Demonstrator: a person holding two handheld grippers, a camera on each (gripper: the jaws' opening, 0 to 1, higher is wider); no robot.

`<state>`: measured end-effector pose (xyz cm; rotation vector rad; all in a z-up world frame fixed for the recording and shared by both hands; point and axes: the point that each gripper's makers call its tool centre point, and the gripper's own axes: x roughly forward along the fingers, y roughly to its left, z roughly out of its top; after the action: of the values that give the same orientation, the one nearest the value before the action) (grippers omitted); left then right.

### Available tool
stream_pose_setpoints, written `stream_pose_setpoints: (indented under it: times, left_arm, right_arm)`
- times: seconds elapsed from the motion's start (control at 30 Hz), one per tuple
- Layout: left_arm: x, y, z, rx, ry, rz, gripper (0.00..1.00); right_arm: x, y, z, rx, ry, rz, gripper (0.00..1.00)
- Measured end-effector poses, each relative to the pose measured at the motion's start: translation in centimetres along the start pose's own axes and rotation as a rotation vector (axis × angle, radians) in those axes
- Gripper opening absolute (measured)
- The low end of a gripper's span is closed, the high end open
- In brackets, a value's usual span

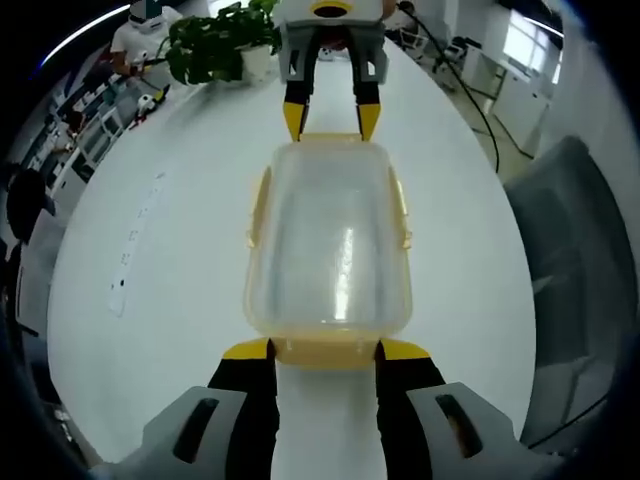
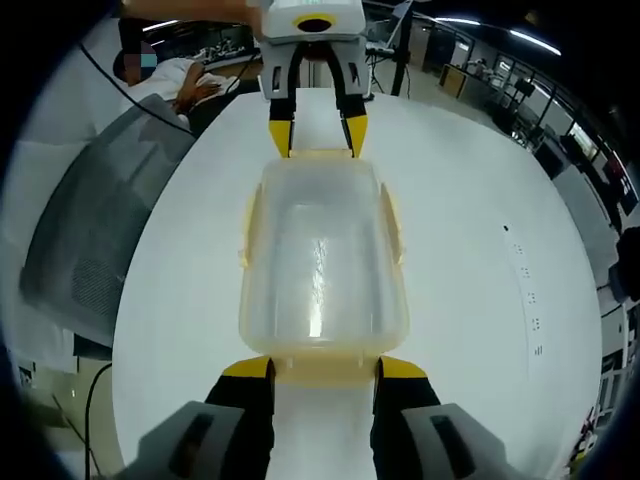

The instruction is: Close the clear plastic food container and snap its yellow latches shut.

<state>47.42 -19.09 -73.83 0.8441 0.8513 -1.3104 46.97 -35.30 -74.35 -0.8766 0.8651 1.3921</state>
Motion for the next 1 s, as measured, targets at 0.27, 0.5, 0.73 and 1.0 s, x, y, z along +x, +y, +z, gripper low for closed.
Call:
stream_pose_setpoints:
  times: [0.27, 0.5, 0.73, 1.0]
  left_arm:
    - [0.12, 0.01, 0.0, -0.001, -0.003, -0.011, 0.35]
    - [0.19, -0.01, -0.1, 0.004, 0.003, -0.012, 0.35]
    - [0.17, -0.03, -0.08, 0.012, 0.001, -0.014, 0.35]
    - [0.18, 0.03, -0.35, 0.036, -0.012, -0.007, 0.39]
  right_arm:
    - [0.04, -0.01, -0.06, 0.008, -0.003, 0.005, 0.35]
    - [0.1, 0.06, -0.03, 0.013, -0.008, 0.009, 0.35]
    - [0.1, 0.14, -0.01, 0.006, -0.011, 0.009, 0.36]
    - [0.3, 0.1, -0.31, 0.023, -0.011, 0.001, 0.4]
